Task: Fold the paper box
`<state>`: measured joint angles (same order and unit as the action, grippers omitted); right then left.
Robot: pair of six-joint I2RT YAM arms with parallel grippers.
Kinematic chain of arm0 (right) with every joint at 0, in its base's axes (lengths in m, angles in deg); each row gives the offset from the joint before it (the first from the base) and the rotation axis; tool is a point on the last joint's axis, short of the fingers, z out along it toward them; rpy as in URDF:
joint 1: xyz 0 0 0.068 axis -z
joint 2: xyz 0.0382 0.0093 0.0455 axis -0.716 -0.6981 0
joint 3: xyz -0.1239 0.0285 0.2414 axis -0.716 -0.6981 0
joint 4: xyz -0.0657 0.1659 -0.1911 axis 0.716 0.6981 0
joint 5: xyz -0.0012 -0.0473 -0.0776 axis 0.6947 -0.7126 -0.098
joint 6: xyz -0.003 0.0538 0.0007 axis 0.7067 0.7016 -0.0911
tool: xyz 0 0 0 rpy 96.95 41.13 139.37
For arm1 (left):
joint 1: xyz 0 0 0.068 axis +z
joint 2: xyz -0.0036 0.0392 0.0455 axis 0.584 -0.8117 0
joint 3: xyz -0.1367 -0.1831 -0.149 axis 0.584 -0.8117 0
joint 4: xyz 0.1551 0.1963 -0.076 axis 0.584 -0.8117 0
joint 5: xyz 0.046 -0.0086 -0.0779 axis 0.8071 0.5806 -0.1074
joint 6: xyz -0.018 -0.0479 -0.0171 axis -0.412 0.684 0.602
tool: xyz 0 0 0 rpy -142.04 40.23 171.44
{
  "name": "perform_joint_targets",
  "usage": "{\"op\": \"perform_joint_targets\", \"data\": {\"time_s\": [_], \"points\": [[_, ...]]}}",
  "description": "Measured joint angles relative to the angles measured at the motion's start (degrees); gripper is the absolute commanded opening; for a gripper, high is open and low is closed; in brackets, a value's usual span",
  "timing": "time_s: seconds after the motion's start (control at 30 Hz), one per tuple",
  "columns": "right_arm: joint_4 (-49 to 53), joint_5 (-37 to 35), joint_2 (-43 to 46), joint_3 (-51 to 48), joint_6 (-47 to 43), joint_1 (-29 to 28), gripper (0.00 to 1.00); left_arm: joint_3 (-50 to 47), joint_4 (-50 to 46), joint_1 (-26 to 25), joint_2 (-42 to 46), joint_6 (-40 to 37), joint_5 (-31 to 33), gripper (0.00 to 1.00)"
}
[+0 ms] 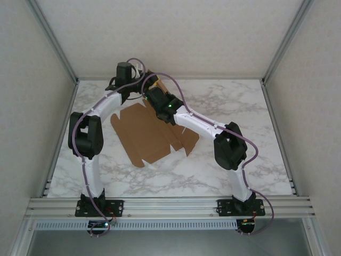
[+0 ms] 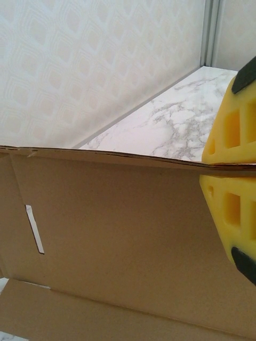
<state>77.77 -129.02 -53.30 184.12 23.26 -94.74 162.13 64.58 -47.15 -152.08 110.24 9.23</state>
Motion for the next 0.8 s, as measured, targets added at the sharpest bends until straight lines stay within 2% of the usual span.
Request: {"op": "perform_joint_targets", "data": {"time_s": [0.23, 0.5, 0.8], "points": [[0.0, 0.0, 0.0, 0.1, -1.2, -0.4, 0.14, 2.4, -7.7, -0.1, -0.9, -4.6, 1.9, 0.43], [0.0, 0.0, 0.0, 0.1, -1.2, -1.3, 0.14, 4.3, -10.0, -0.6, -4.0, -5.1, 2.6, 0.43], [-0.4, 0.0, 0.0, 0.1, -1.4, -2.3, 0.14, 6.2, -9.6, -1.6, -5.1, -3.7, 2.8, 0.29]]}}
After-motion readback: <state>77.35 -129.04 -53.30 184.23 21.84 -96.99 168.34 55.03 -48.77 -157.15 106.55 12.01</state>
